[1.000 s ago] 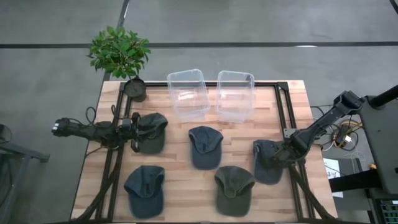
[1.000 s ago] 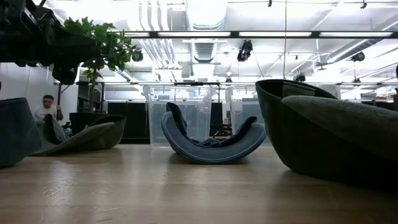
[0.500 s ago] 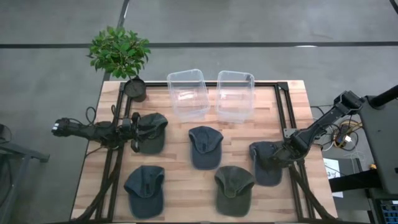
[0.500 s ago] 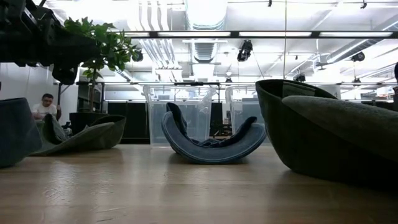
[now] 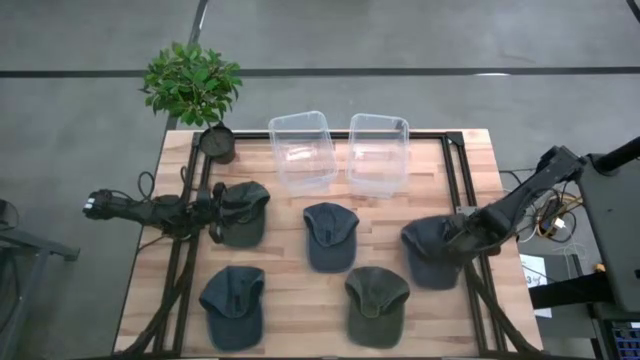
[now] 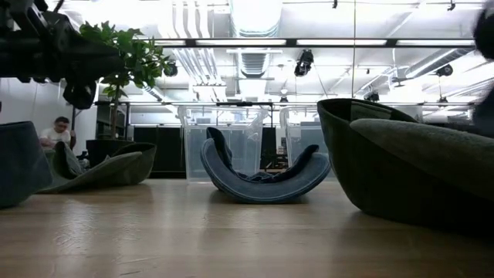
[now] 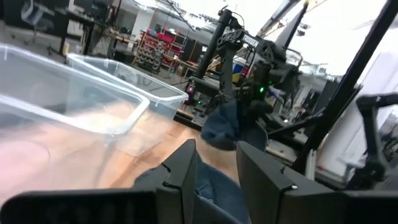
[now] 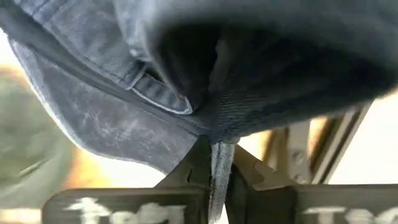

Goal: Pick & Place hat
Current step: Put the top right blue cap into the left transparent bin

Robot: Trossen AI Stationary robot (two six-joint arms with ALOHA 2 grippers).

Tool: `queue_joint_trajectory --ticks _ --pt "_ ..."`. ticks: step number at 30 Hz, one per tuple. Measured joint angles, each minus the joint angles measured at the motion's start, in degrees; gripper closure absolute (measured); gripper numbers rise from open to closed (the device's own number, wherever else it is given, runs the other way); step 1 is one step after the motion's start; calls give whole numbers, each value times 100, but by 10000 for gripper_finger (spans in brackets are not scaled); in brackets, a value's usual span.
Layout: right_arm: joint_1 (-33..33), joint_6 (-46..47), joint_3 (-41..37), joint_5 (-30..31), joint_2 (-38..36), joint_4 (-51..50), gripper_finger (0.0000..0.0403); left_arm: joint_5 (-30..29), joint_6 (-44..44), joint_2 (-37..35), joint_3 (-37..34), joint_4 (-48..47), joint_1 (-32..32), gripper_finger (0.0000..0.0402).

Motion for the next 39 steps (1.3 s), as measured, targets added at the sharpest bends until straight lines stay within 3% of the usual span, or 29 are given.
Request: queue_joint_trajectory --ticks 10,16,21,25,31,39 --pt "-4 -815 2162 1760 13 -455 391 -2 -1024 0 0 11 0 294" --pt "-9 -2007 2651 3982 157 -397 391 -61 -1504 0 0 173 -1 294" --pt "-22 -2680 2803 5860 559 -363 391 -126 -1314 67 0 575 0 294" --pt "-111 -2738 2813 6894 977 -365 391 -135 -977 280 11 1204 0 294" --pt "-553 -2691 2808 7100 1674 -359 391 -135 -711 903 344 1394 0 294" --pt "-1163 -2908 2896 7103 2434 39 391 -133 -418 2291 1181 1389 0 294"
